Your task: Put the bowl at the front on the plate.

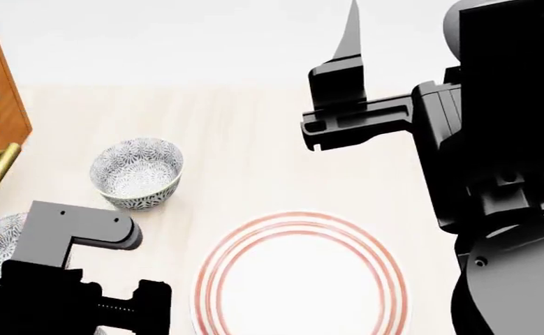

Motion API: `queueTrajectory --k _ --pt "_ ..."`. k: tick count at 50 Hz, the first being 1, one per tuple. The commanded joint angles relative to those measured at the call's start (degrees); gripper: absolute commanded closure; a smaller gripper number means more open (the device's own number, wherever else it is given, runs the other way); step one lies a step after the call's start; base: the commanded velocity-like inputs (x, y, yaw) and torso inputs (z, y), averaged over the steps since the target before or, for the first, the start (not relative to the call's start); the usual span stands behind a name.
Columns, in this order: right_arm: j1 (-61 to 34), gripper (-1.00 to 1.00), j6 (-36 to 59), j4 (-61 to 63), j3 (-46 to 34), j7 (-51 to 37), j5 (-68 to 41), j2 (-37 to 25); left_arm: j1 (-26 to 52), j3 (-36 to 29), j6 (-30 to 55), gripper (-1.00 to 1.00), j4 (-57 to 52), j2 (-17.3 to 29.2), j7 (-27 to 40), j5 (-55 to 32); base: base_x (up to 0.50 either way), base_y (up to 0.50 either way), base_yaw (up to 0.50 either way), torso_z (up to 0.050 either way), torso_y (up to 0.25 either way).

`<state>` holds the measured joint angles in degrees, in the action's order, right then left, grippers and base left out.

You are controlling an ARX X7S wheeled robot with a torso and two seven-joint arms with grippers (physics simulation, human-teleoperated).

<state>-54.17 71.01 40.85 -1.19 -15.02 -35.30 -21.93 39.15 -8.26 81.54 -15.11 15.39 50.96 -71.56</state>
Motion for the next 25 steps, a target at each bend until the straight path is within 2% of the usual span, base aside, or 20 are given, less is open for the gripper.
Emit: queueTrajectory --k 1,16,17,25 --pt "-0.2 -1.00 -0.3 -0.1 -0.4 -0.1 -0.2 -0.2 -2.4 -0.8 -0.1 -1.00 0.3 1.4 1.0 -1.0 0.00 0.00 0.00 0.000 0.000" --pt "-0.1 -1.00 -0.4 0.3 -1.1 -0.4 -0.4 -0.9 -4.7 -1.8 -0.2 -1.00 0.0 3.2 2.0 -2.5 0.00 0.00 0.00 0.000 0.000" --pt "0.0 -1.00 -0.4 0.4 -1.1 -0.4 -0.3 -1.0 -4.7 -0.1 1.4 -1.00 1.6 2.4 4.5 -6.0 0.00 0.00 0.00 0.000 0.000" --pt "-0.2 -1.00 0.1 0.8 -1.0 -0.9 -0.7 -1.1 -5.4 -1.3 1.1 -1.00 0.2 3.5 5.2 -6.4 0.00 0.00 0.00 0.000 0.000"
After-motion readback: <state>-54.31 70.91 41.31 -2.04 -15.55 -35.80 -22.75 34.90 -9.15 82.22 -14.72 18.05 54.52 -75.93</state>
